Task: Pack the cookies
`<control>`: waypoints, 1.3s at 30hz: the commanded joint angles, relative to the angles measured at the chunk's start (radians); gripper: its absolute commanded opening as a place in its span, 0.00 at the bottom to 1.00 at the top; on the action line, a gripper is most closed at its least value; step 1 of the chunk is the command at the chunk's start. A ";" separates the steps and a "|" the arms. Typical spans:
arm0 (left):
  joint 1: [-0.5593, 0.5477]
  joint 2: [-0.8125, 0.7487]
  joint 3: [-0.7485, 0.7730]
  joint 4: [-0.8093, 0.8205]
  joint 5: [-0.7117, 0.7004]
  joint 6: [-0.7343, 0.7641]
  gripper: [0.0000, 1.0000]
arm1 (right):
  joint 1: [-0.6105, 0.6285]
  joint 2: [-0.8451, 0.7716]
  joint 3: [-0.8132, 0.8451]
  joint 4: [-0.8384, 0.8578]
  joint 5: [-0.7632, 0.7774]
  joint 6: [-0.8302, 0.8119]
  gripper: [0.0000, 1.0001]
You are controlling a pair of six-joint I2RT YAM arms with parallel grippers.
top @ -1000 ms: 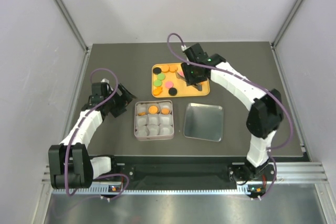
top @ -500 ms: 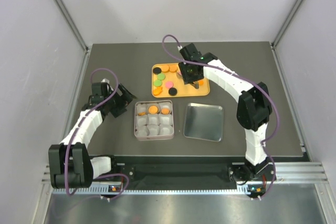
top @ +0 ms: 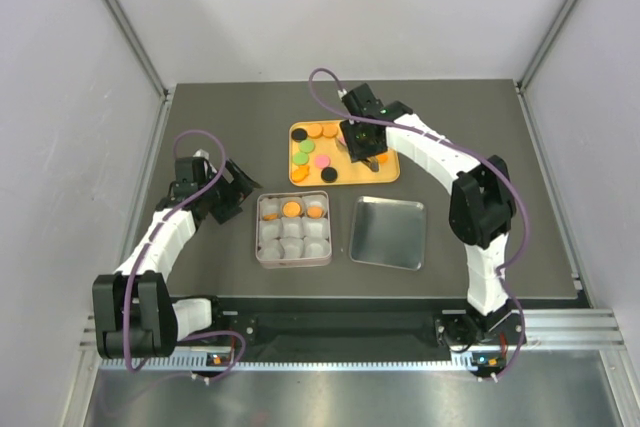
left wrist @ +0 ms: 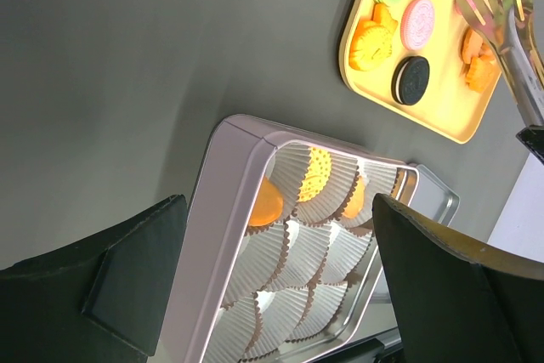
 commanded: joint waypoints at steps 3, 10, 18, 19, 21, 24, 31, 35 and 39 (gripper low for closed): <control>0.006 -0.002 -0.011 0.056 0.014 0.005 0.95 | -0.008 0.012 0.029 0.040 -0.007 0.000 0.45; 0.007 -0.003 -0.010 0.058 0.015 0.002 0.95 | -0.010 0.003 0.031 0.034 -0.007 0.003 0.32; 0.005 -0.020 0.016 0.035 0.017 0.012 0.95 | -0.013 -0.041 0.092 -0.003 0.013 -0.003 0.31; 0.006 -0.023 0.019 0.032 0.012 0.014 0.95 | -0.013 -0.046 0.094 -0.006 0.016 -0.002 0.31; 0.007 -0.028 0.024 0.026 0.010 0.015 0.95 | -0.011 -0.064 0.095 -0.012 0.014 -0.005 0.31; 0.007 -0.029 0.033 0.018 0.010 0.017 0.95 | -0.011 -0.087 0.089 -0.015 0.014 -0.008 0.31; 0.005 -0.033 0.053 0.007 0.003 0.015 0.95 | -0.004 -0.170 0.052 -0.023 -0.001 0.000 0.30; 0.007 -0.025 0.073 -0.004 -0.009 0.014 0.95 | 0.032 -0.250 0.005 -0.031 -0.013 0.006 0.30; 0.007 -0.011 0.091 -0.007 -0.022 0.002 0.95 | 0.105 -0.320 -0.056 -0.041 -0.018 0.018 0.30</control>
